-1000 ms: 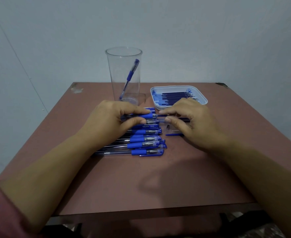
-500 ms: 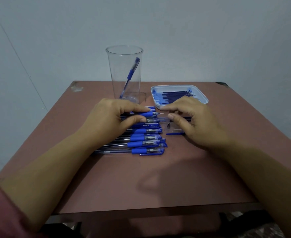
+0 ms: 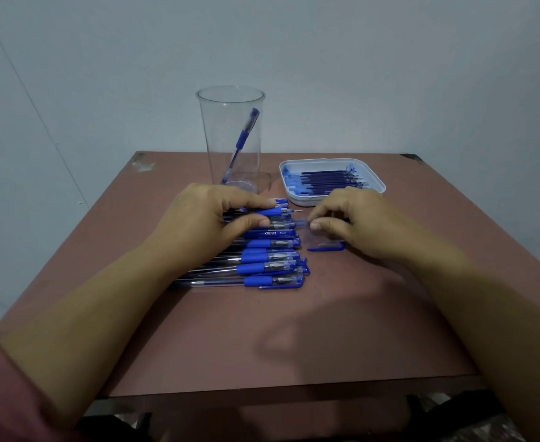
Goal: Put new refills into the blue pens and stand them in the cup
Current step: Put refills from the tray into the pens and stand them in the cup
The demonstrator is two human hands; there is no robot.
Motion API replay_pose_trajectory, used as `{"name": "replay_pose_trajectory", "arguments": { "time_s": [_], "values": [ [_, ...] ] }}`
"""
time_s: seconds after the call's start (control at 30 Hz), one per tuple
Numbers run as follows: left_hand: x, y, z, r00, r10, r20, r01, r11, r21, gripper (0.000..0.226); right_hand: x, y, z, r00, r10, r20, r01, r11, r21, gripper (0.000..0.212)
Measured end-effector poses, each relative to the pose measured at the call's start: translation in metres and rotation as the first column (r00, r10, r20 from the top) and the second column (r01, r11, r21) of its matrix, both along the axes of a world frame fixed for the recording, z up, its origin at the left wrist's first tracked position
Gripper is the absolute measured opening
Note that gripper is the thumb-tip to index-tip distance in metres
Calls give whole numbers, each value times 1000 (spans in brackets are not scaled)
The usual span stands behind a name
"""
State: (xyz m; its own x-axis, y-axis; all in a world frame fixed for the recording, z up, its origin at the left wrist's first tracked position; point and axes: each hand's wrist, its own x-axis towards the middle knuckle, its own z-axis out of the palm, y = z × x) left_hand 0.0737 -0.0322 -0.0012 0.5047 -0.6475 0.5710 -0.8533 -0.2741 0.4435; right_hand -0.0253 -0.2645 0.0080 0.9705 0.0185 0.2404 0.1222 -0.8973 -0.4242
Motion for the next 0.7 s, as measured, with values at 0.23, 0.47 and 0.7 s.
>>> {"name": "replay_pose_trajectory", "arguments": {
  "time_s": [0.23, 0.47, 0.7],
  "values": [
    [-1, 0, 0, 1000, 7, -6, -7, 1000, -1, 32, -13, 13, 1, 970, -47, 238, -61, 903, 424, 16],
    [-1, -1, 0, 1000, 11, 16, -11, 1000, -9, 31, -9, 25, -6, 964, -5, 267, -112, 900, 422, 17],
    [-2, -2, -2, 1000, 7, 3, -6, 998, -67, 29, -6, 25, -8, 950, -18, 311, -128, 887, 443, 19]
  ]
}}
